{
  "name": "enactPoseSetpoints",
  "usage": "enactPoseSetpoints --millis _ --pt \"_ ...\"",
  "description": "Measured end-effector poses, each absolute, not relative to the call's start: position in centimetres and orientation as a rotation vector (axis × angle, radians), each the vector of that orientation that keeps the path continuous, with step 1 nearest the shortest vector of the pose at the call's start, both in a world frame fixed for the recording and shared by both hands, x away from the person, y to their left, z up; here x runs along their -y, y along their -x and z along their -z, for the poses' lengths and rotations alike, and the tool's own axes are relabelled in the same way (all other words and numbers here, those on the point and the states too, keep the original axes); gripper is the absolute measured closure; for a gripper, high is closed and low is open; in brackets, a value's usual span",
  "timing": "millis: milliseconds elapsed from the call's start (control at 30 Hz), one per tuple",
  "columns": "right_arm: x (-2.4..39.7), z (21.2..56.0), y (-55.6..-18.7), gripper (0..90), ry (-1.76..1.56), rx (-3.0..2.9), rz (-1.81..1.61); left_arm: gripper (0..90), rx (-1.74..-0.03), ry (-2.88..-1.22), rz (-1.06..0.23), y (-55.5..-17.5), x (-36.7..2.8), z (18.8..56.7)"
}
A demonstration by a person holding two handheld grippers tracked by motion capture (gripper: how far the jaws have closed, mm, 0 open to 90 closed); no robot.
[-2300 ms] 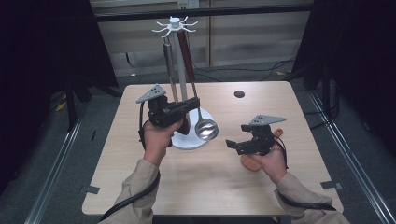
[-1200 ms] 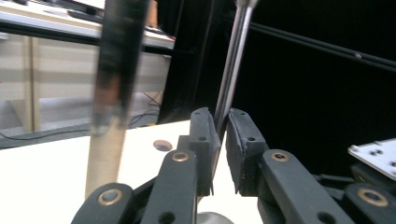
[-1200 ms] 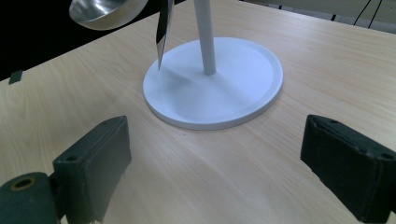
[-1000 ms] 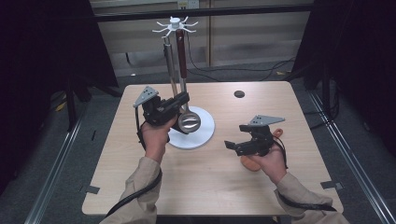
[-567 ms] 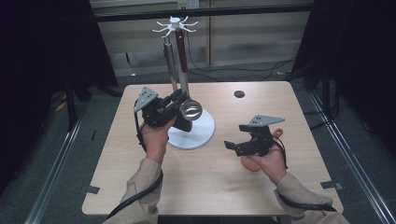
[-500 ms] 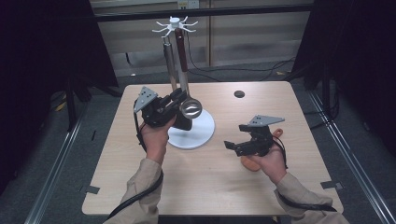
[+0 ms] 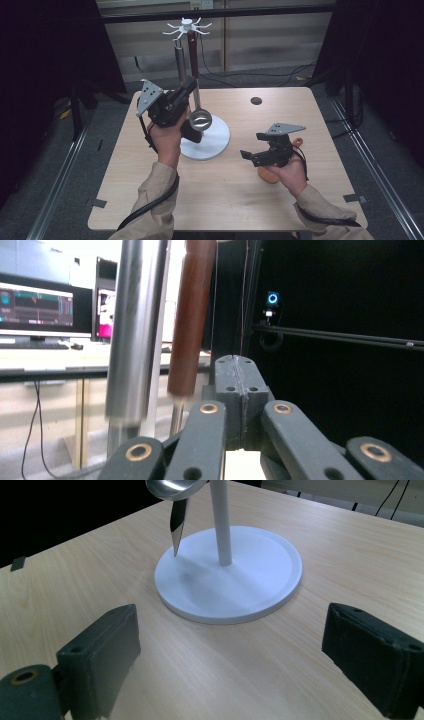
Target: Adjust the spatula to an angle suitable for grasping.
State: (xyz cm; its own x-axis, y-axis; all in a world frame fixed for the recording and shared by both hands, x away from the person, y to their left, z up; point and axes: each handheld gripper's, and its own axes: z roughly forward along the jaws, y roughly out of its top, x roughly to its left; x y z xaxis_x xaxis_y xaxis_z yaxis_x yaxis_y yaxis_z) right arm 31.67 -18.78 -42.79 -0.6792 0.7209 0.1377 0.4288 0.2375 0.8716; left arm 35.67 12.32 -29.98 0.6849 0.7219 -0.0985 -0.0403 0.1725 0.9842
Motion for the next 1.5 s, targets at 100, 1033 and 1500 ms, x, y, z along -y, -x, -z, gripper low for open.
enactPoseSetpoints --millis 100,1033,1500 --pt "18.7 42.8 -31.7 8.1 -1.066 -2.224 -1.416 90.0 -0.639 -1.266 -0.607 -35.9 -12.0 29.0" --pt "19.0 42.7 -31.8 8.1 -1.076 -2.209 -1.428 90.0 -0.592 -1.192 -0.659 -37.5 -10.4 25.4" --pt "19.3 42.6 -31.8 8.2 -1.088 -2.196 -1.445 90.0 -0.594 -1.181 -0.666 -38.6 -9.5 24.1"
